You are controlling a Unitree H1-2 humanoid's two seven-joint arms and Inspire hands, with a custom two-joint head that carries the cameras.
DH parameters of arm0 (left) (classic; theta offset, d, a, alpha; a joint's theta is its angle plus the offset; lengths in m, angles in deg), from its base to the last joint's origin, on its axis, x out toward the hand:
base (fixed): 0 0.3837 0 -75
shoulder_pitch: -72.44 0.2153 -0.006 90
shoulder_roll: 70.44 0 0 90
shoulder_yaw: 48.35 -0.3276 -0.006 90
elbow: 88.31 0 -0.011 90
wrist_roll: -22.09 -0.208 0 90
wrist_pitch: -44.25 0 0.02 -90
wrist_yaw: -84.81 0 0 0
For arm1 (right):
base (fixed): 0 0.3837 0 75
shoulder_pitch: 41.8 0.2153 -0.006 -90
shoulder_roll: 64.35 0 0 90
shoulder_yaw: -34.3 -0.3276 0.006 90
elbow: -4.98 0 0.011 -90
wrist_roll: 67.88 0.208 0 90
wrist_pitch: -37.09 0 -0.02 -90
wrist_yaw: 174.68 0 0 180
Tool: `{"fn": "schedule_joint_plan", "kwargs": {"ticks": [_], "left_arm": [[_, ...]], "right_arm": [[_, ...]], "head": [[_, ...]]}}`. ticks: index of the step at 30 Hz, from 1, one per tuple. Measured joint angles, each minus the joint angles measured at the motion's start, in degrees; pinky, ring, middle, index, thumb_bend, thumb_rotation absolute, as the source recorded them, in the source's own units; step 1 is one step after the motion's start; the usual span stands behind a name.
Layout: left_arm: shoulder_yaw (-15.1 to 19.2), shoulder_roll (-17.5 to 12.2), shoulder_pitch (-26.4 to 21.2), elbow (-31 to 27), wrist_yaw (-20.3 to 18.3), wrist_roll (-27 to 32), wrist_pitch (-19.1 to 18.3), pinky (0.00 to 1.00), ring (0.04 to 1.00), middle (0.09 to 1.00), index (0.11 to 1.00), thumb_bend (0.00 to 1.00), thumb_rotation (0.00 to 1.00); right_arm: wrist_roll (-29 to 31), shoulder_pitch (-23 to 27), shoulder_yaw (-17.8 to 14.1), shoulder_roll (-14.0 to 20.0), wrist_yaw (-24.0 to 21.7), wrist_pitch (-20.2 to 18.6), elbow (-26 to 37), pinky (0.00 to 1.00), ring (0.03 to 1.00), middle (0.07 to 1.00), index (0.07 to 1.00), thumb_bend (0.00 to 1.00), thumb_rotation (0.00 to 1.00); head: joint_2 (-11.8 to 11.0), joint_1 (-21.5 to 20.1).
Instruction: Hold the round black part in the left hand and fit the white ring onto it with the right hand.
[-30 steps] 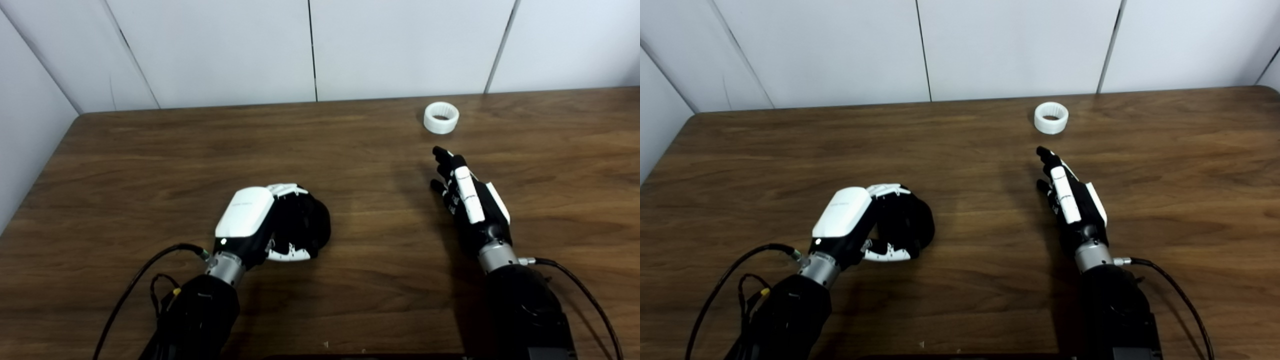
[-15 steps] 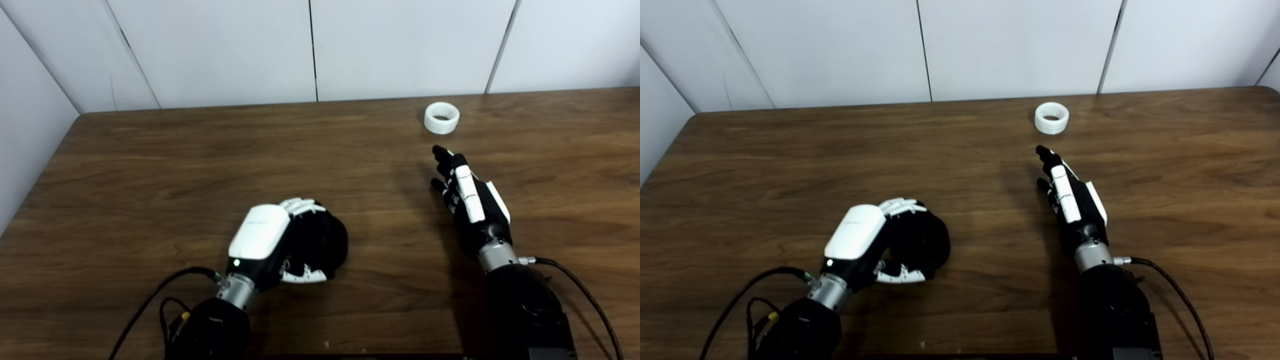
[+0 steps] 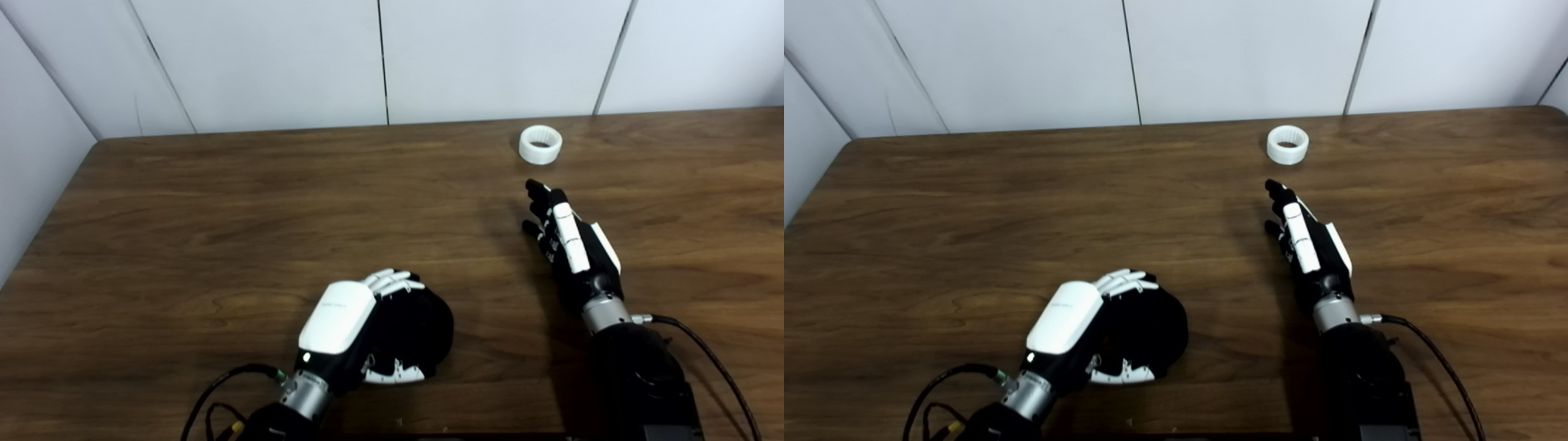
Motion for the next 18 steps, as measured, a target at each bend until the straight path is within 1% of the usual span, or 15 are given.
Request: {"fn": "schedule_joint_plan", "kwargs": {"ticks": [5, 9, 11, 18], "left_arm": [[-0.8, 0.0, 1.7, -1.3, -0.5, -0.4, 0.7, 0.74, 0.867, 0.844, 0.712, 0.76, 0.24], [-1.2, -0.5, 3.2, -2.6, -1.2, -0.4, 1.8, 0.76, 0.873, 0.842, 0.712, 0.75, 0.25], [-1.2, -0.5, 3.9, -3.0, -1.3, -0.4, 2.0, 0.76, 0.865, 0.835, 0.709, 0.75, 0.23], [-0.7, -0.5, 4.6, -3.0, -1.2, -0.4, 3.5, 0.75, 0.865, 0.836, 0.708, 0.75, 0.24]], "right_arm": [[-0.1, 0.0, 0.1, 0.0, 0.2, -0.3, 0.4, 0.92, 0.971, 0.945, 0.883, 0.61, 0.9], [0.0, 0.0, 0.1, 0.0, 0.2, -0.3, 1.2, 0.92, 0.969, 0.944, 0.881, 0.62, 0.9], [-0.1, 0.0, 0.1, 0.0, 0.2, -0.4, 1.2, 0.91, 0.966, 0.942, 0.879, 0.62, 0.89], [-0.2, 0.0, 0.3, 0.0, 0.4, -1.1, 1.3, 0.92, 0.965, 0.942, 0.876, 0.62, 0.89]], "head": [[0.4, -0.2], [0.8, -0.4], [1.1, -0.4], [1.2, -0.5]]}}
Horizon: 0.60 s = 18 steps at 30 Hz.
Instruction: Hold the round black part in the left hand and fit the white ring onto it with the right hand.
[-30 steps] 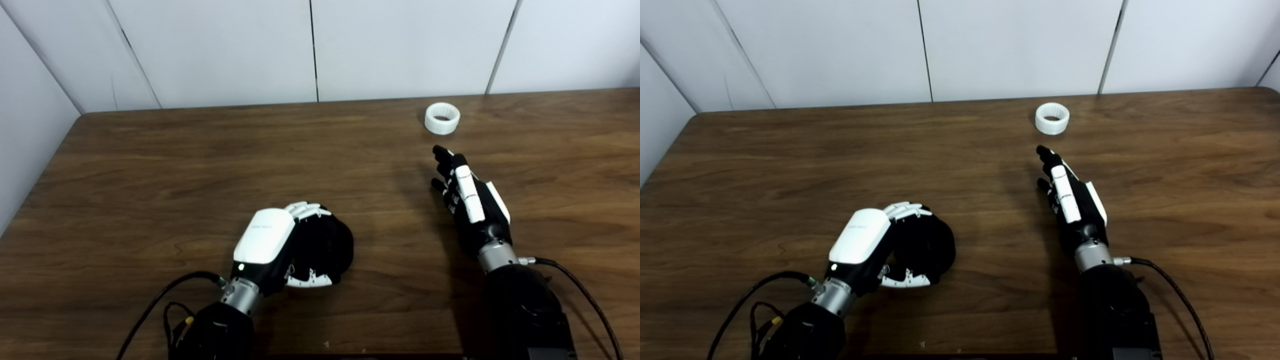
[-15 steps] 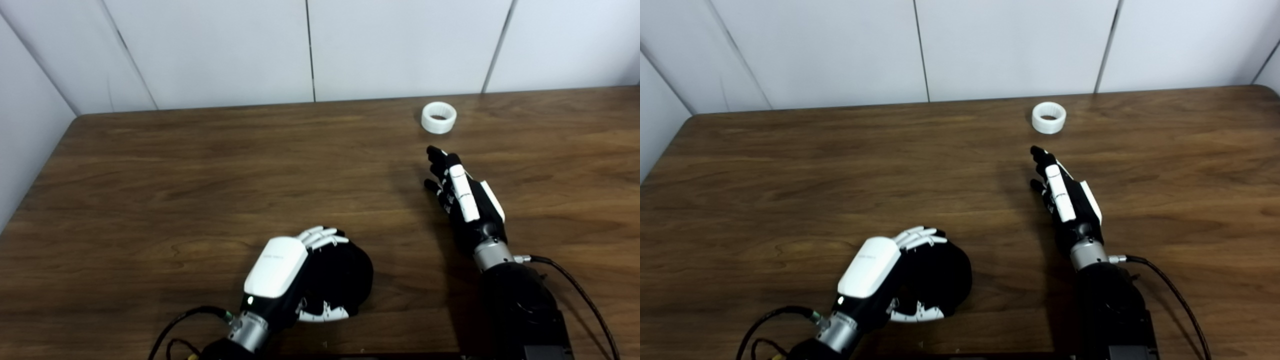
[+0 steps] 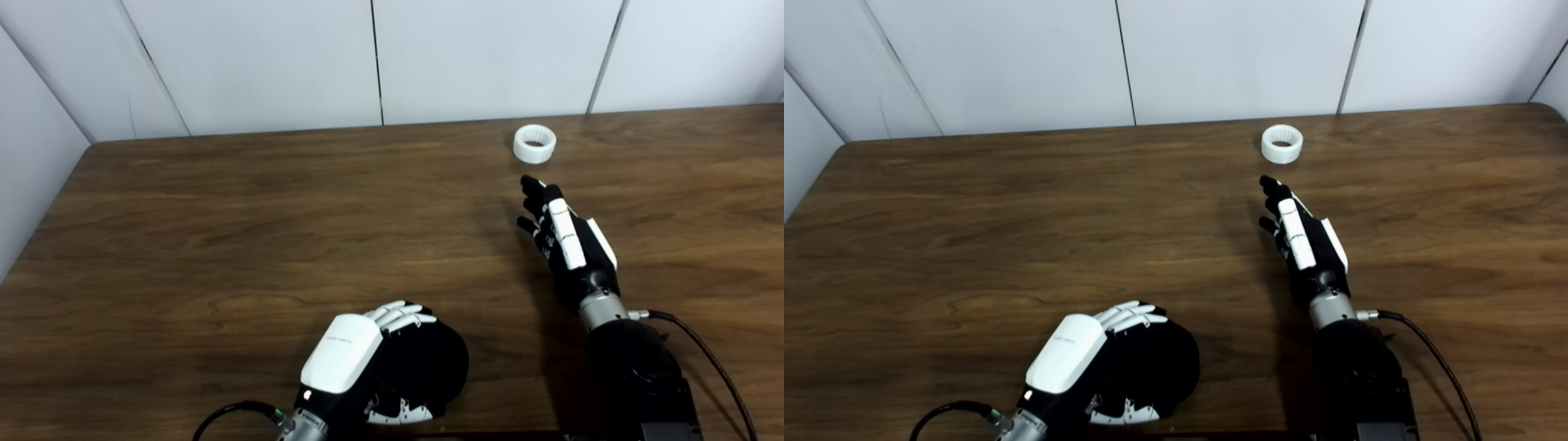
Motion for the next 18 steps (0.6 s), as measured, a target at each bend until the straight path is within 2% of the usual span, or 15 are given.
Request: {"fn": "schedule_joint_plan", "kwargs": {"ticks": [12, 16, 18], "left_arm": [[1.4, 0.9, 0.3, 0.1, -0.9, 0.1, 0.5, 0.72, 0.86, 0.84, 0.711, 0.77, 0.21], [1.7, 1.0, 0.4, 0.1, -0.9, 0.1, 0.7, 0.72, 0.852, 0.835, 0.744, 0.79, 0.22], [1.9, 1.2, 0.6, 0.3, -0.9, 0.3, 0.8, 0.72, 0.847, 0.834, 0.795, 0.82, 0.23]], "right_arm": [[-0.1, 0.0, 0.0, 0.2, 0.0, -0.1, 0.0, 0.91, 0.971, 0.947, 0.883, 0.62, 0.9], [-0.1, 0.0, -0.1, 0.2, 0.0, -0.5, 0.0, 0.92, 0.968, 0.942, 0.881, 0.62, 0.9], [-0.1, 0.0, -0.1, 0.2, 0.0, -0.6, 0.0, 0.91, 0.97, 0.943, 0.884, 0.63, 0.89]], "head": [[0.2, 0.2], [0.3, 0.3], [0.4, 0.2]]}}
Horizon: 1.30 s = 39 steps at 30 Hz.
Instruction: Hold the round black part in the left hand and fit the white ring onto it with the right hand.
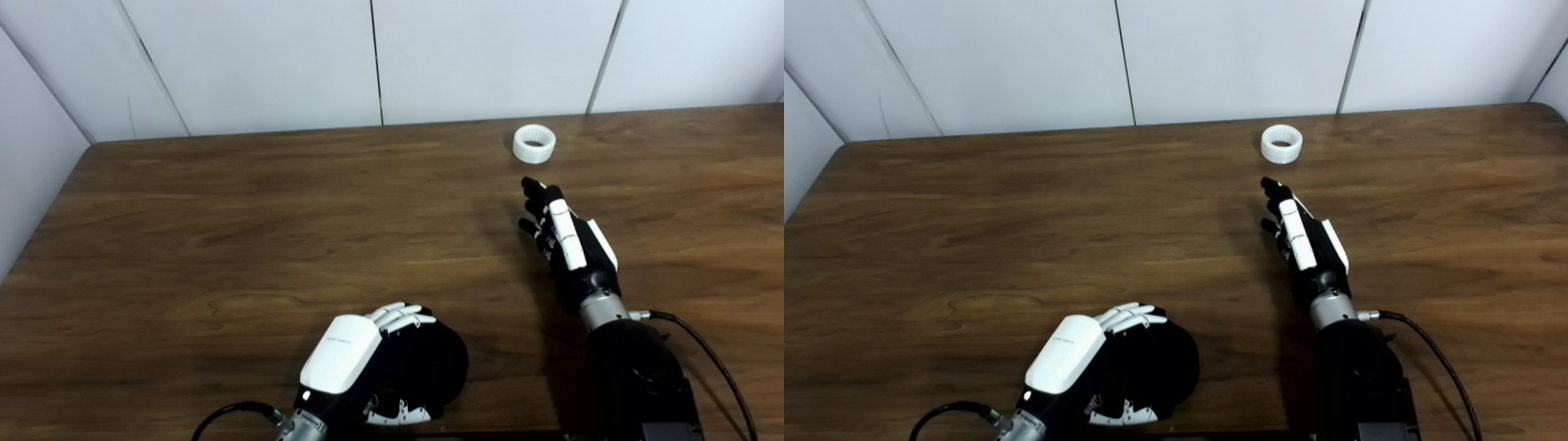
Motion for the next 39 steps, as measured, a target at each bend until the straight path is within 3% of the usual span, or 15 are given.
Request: {"fn": "schedule_joint_plan", "kwargs": {"ticks": [8, 19, 28, 34, 39], "left_arm": [[2.7, 1.0, 0.6, 0.5, -1.3, 6.8, -0.2, 0.74, 0.849, 0.867, 0.94, 0.92, 0.34], [4.2, 1.4, 0.3, -0.7, -5.0, 7.3, -1.4, 0.75, 0.86, 0.899, 0.947, 0.94, 0.34], [4.1, 1.7, -0.5, -0.4, -5.5, 4.1, -1.5, 0.73, 0.87, 0.891, 0.93, 0.93, 0.37], [2.7, 2.0, -3.5, 2.6, -3.1, -2.3, 0.1, 0.73, 0.905, 0.893, 0.893, 0.94, 0.39], [2.7, 2.1, -5.5, 4.6, -2.2, -4.2, 0.8, 0.74, 0.922, 0.898, 0.865, 0.95, 0.42]], "right_arm": [[0.1, 0.0, -0.1, 0.0, 0.0, -0.3, 0.0, 0.92, 0.976, 0.945, 0.892, 0.61, 0.89], [0.0, 0.0, -0.1, 0.1, 0.0, -0.5, 0.1, 0.91, 0.966, 0.94, 0.884, 0.62, 0.89], [0.2, 0.0, -0.1, 0.1, 0.0, -0.8, 0.2, 0.91, 0.967, 0.943, 0.887, 0.62, 0.89], [0.0, 0.0, -0.1, 0.1, 0.0, -0.8, 0.4, 0.91, 0.971, 0.947, 0.888, 0.62, 0.9], [0.2, 0.0, -0.1, 0.1, 0.0, -0.8, 0.7, 0.91, 0.975, 0.95, 0.895, 0.61, 0.9]], "head": [[0.3, 0.3], [0.6, 0.1], [0.8, 0.2], [0.8, 0.2], [1.0, 0.2]]}}
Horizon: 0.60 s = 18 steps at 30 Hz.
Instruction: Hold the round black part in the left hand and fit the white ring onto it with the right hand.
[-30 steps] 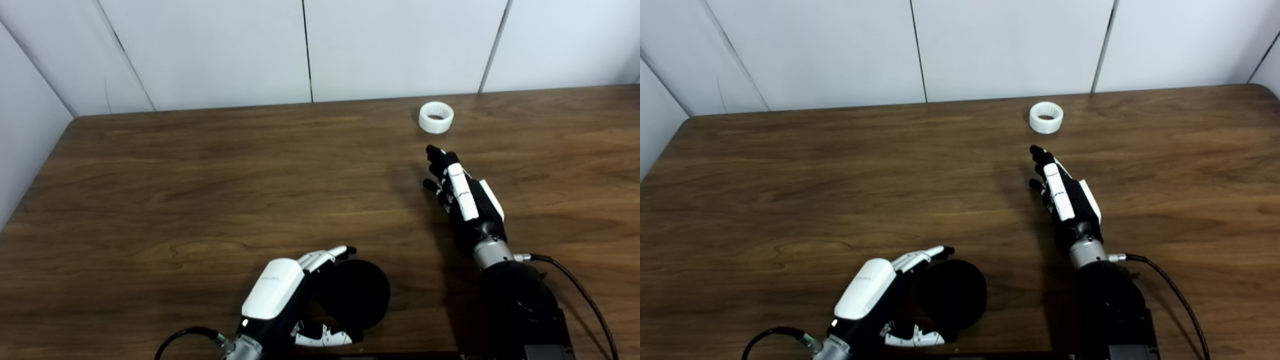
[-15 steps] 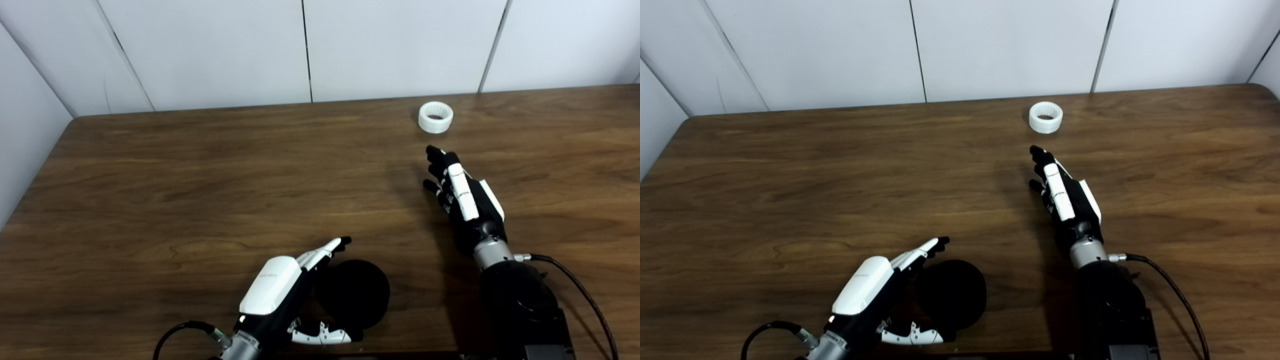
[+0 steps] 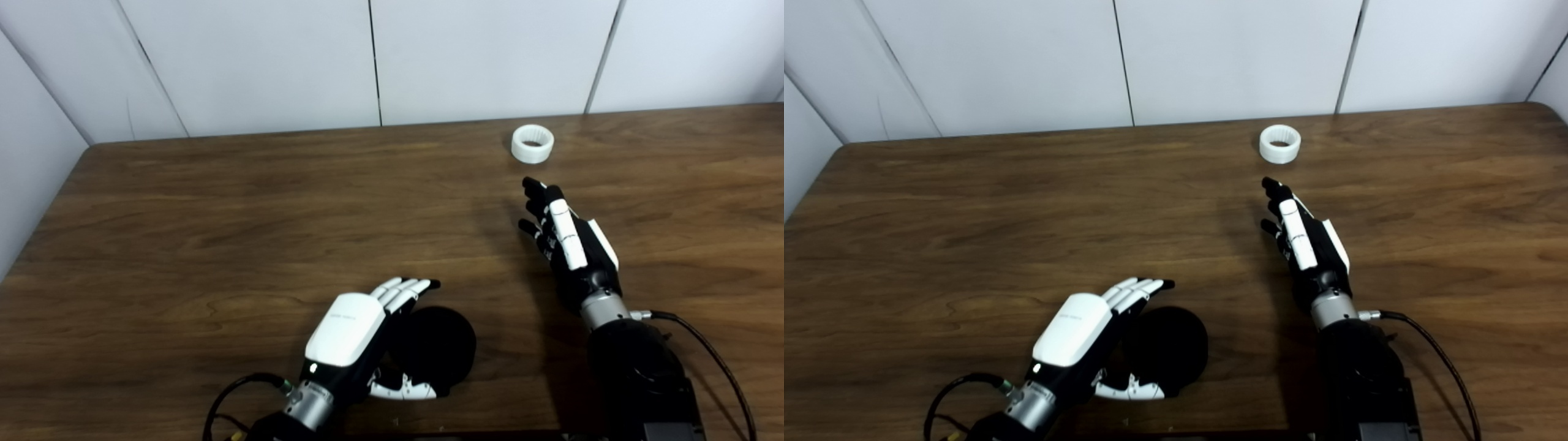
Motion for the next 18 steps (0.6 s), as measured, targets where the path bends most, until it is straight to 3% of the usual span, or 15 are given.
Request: {"fn": "schedule_joint_plan", "kwargs": {"ticks": [7, 14, 18], "left_arm": [[0.2, 0.0, -0.6, -0.3, -1.7, -0.5, 0.0, 0.76, 0.933, 0.909, 0.834, 0.95, 0.42], [1.2, -0.3, -2.2, -3.1, -9.9, -0.3, -2.0, 0.74, 0.939, 0.921, 0.799, 0.95, 0.46], [1.5, -0.3, -2.2, -4.6, -12.5, -0.2, -3.2, 0.73, 0.935, 0.918, 0.786, 0.94, 0.43]], "right_arm": [[0.3, 0.0, -0.2, 0.2, 0.0, 0.0, 0.0, 0.93, 0.978, 0.95, 0.894, 0.61, 0.89], [1.0, 0.1, -0.6, 0.0, 0.0, 0.0, 0.0, 0.94, 0.981, 0.956, 0.902, 0.61, 0.88], [1.2, 0.3, -0.7, 0.0, 0.0, 0.0, 0.0, 0.95, 0.985, 0.958, 0.904, 0.61, 0.88]], "head": [[0.3, 0.2], [0.6, 0.5], [0.8, 0.6]]}}
